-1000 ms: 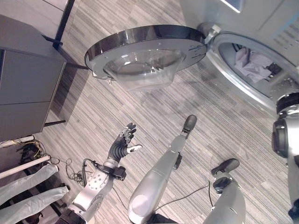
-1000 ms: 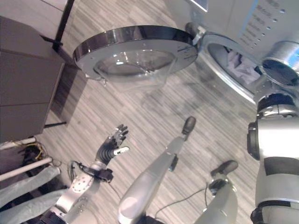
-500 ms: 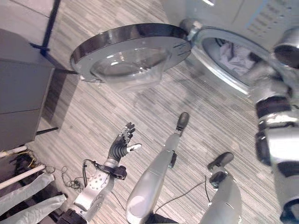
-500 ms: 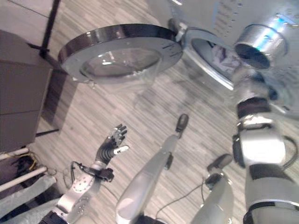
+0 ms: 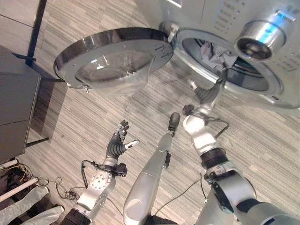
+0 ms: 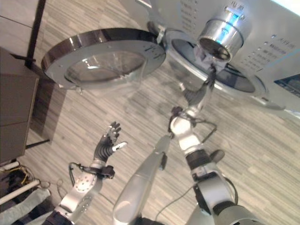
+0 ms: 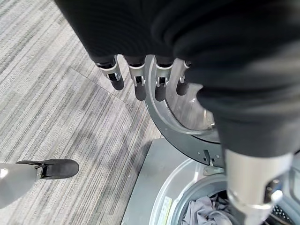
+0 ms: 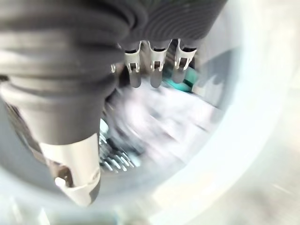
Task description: Grab the laundry basket,head to the washer,open it,put in the laundry and shut it.
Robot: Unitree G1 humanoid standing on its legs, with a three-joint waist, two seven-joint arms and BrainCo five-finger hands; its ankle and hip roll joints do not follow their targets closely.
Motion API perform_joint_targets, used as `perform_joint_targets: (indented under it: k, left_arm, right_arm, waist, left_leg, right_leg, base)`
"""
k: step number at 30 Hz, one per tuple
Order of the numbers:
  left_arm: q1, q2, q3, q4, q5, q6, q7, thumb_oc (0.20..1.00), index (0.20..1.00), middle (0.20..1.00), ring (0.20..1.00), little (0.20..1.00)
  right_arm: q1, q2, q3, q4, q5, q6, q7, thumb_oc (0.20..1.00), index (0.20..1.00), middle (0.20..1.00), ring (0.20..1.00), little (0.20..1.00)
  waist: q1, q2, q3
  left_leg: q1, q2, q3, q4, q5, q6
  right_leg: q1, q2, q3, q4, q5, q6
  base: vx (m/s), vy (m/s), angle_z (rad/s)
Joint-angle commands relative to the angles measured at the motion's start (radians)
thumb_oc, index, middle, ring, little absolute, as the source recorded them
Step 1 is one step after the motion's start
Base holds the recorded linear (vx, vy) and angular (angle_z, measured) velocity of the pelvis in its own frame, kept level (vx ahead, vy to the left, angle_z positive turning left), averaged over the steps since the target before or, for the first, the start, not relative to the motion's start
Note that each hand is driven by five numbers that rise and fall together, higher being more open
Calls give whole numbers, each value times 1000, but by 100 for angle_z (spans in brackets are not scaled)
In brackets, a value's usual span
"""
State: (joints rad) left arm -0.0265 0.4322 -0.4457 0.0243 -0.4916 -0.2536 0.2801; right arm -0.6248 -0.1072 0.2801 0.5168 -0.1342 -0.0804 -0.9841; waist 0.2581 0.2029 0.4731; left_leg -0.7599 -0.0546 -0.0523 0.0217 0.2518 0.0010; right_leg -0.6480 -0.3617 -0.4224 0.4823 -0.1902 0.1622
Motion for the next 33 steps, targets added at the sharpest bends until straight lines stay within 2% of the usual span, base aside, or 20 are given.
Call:
perform_joint_targets:
  k: [1, 3, 4, 5, 6, 8, 10, 11, 12, 14, 16, 18, 20, 21, 23, 26, 30, 31, 32, 33]
  left_arm:
    - [-2, 9, 9, -21, 68, -29, 47, 1000, 1000, 1000, 1000, 1000]
    - [0, 4, 23, -11, 81, -25, 54, 1000, 1000, 1000, 1000, 1000]
    - [-3, -1, 49, 11, 119, -16, 74, 1000, 1000, 1000, 1000, 1000]
    - [-1, -2, 49, 11, 120, -16, 75, 1000, 1000, 1000, 1000, 1000]
    - [-4, -10, 71, 46, 133, -13, 93, 1000, 1000, 1000, 1000, 1000]
    - [0, -21, 123, 101, 152, -8, 131, 1000, 1000, 1000, 1000, 1000]
    - [11, -19, 174, 136, 162, -5, 148, 1000, 1000, 1000, 1000, 1000]
    - [13, -19, 174, 136, 162, -5, 148, 1000, 1000, 1000, 1000, 1000]
    - [35, -18, 232, 176, 162, 0, 152, 1000, 1000, 1000, 1000, 1000]
    - [62, -8, 287, 197, 199, 11, 152, 1000, 1000, 1000, 1000, 1000]
    - [88, 9, 338, 199, 254, 29, 142, 1000, 1000, 1000, 1000, 1000]
    - [99, 22, 368, 204, 301, 43, 145, 1000, 1000, 1000, 1000, 1000]
    - [106, 51, 477, 244, 354, 79, 153, 1000, 1000, 1000, 1000, 1000]
    - [108, 51, 477, 242, 354, 79, 152, 1000, 1000, 1000, 1000, 1000]
    - [79, 70, 580, 254, 412, 150, 191, 1000, 1000, 1000, 1000, 1000]
    - [45, 112, 657, 273, 460, 178, 235, 1000, 1000, 1000, 1000, 1000]
    - [-33, 230, 688, 372, 473, 200, 233, 1000, 1000, 1000, 1000, 1000]
    - [-34, 231, 687, 373, 473, 199, 233, 1000, 1000, 1000, 1000, 1000]
    - [-103, 316, 657, 425, 473, 220, 197, 1000, 1000, 1000, 1000, 1000]
    - [-108, 318, 654, 429, 472, 219, 197, 1000, 1000, 1000, 1000, 1000]
  right_arm:
    - [51, -10, 99, -65, -12, -33, 127, 1000, 1000, 1000, 1000, 1000]
    - [103, -14, 138, -66, -10, -36, 168, 1000, 1000, 1000, 1000, 1000]
    - [195, -33, 198, -38, 0, -37, 257, 1000, 1000, 1000, 1000, 1000]
    - [198, -33, 200, -39, 0, -37, 257, 1000, 1000, 1000, 1000, 1000]
    - [272, -50, 229, -3, -2, -34, 313, 1000, 1000, 1000, 1000, 1000]
    - [376, -91, 215, 18, 8, -39, 366, 1000, 1000, 1000, 1000, 1000]
    - [432, -132, 188, 3, 16, -48, 398, 1000, 1000, 1000, 1000, 1000]
    - [434, -133, 188, 0, 16, -47, 399, 1000, 1000, 1000, 1000, 1000]
    - [487, -197, 168, -26, -23, -53, 437, 1000, 1000, 1000, 1000, 1000]
    - [535, -248, 151, -31, -81, -53, 470, 1000, 1000, 1000, 1000, 1000]
    - [587, -276, 113, -32, -114, -58, 504, 1000, 1000, 1000, 1000, 1000]
    - [605, -289, 94, -22, -127, -58, 515, 1000, 1000, 1000, 1000, 1000]
    - [657, -316, 33, 12, -155, -47, 552, 1000, 1000, 1000, 1000, 1000]
    - [658, -317, 33, 11, -155, -46, 553, 1000, 1000, 1000, 1000, 1000]
    - [696, -336, -11, 44, -186, -15, 569, 1000, 1000, 1000, 1000, 1000]
    - [708, -344, -1, 83, -221, 8, 616, 1000, 1000, 1000, 1000, 1000]
    - [709, -360, 26, 75, -219, 4, 659, 1000, 1000, 1000, 1000, 1000]
    - [708, -360, 25, 75, -219, 4, 659, 1000, 1000, 1000, 1000, 1000]
    - [715, -366, 31, 75, -203, 4, 666, 1000, 1000, 1000, 1000, 1000]
    - [715, -364, 28, 74, -204, 4, 666, 1000, 1000, 1000, 1000, 1000]
  waist:
    - [-1, -42, 47]
    - [-15, -59, 47]
    - [-40, -102, 47]
    - [-42, -101, 47]
    - [-58, -142, 42]
    - [-76, -196, -6]
    - [-90, -223, -46]
    - [-90, -222, -45]
    - [-104, -244, -92]
    - [-117, -255, -137]
    - [-131, -255, -180]
    - [-138, -256, -199]
    - [-161, -246, -254]
    - [-161, -245, -253]
    - [-179, -235, -296]
    - [-195, -226, -329]
    - [-212, -207, -341]
    - [-212, -207, -342]
    - [-224, -192, -328]
    - [-223, -193, -327]
  left_leg:
    - [11, 17, 1, 83, -183, -48]
    - [23, 24, 5, 79, -181, -52]
    - [65, 41, 9, 67, -176, -57]
    - [68, 41, 9, 65, -175, -57]
    - [122, 60, 14, 58, -171, -61]
    - [219, 96, 23, 37, -169, -69]
    - [280, 114, 26, 27, -172, -69]
    - [284, 114, 27, 25, -172, -70]
    - [340, 134, 36, 20, -176, -69]
    - [396, 155, 41, 8, -178, -73]
    - [428, 168, 52, 3, -164, -62]
    - [450, 179, 58, -3, -163, -64]
    - [510, 203, 75, -21, -162, -75]
    - [513, 203, 76, -23, -162, -75]
    - [566, 219, 94, -49, -156, -84]
    - [614, 238, 109, -82, -148, -93]
    - [639, 254, 126, -107, -134, -102]
    - [638, 255, 125, -107, -134, -102]
    - [629, 259, 130, -102, -123, -111]
    - [629, 259, 129, -102, -122, -111]
  right_leg:
    - [224, 99, -41, -200, -34, -55]
    - [240, 106, -38, -214, -27, -56]
    - [287, 126, -34, -245, -18, -57]
    - [291, 126, -34, -248, -17, -57]
    - [352, 144, -28, -286, -9, -58]
    - [448, 165, -21, -345, -2, -59]
    - [501, 180, -10, -374, 6, -58]
    - [505, 181, -9, -377, 7, -58]
    - [548, 191, 2, -400, 13, -59]
    - [598, 201, 10, -432, 21, -59]
    - [626, 207, 16, -459, 46, -61]
    - [645, 212, 22, -473, 50, -60]
    - [690, 224, 42, -501, 50, -62]
    - [693, 224, 42, -502, 51, -62]
    - [730, 235, 58, -520, 49, -65]
    - [751, 244, 80, -532, 46, -66]
    - [742, 255, 110, -524, 44, -72]
    - [742, 256, 110, -525, 45, -72]
    - [740, 262, 111, -510, 28, -80]
    - [740, 262, 111, -509, 27, -80]
  base:
    - [-48, -22, -1]
    - [-46, -40, -10]
    - [-40, -49, -14]
    - [-65, -105, -14]
    - [-24, -101, -18]
    - [-9, -138, -29]
    - [9, -75, -31]
    - [15, -68, -34]
    - [37, -74, -35]
    - [2, -112, -33]
    - [-59, -35, -22]
    - [-31, -28, -15]
    - [3, -50, -23]
    - [7, -33, -30]
    - [37, -45, -22]
    - [58, -46, -11]
    - [7, -30, -28]
    - [-36, -43, -23]
    - [-29, -31, -17]
    - [-89, -63, -13]
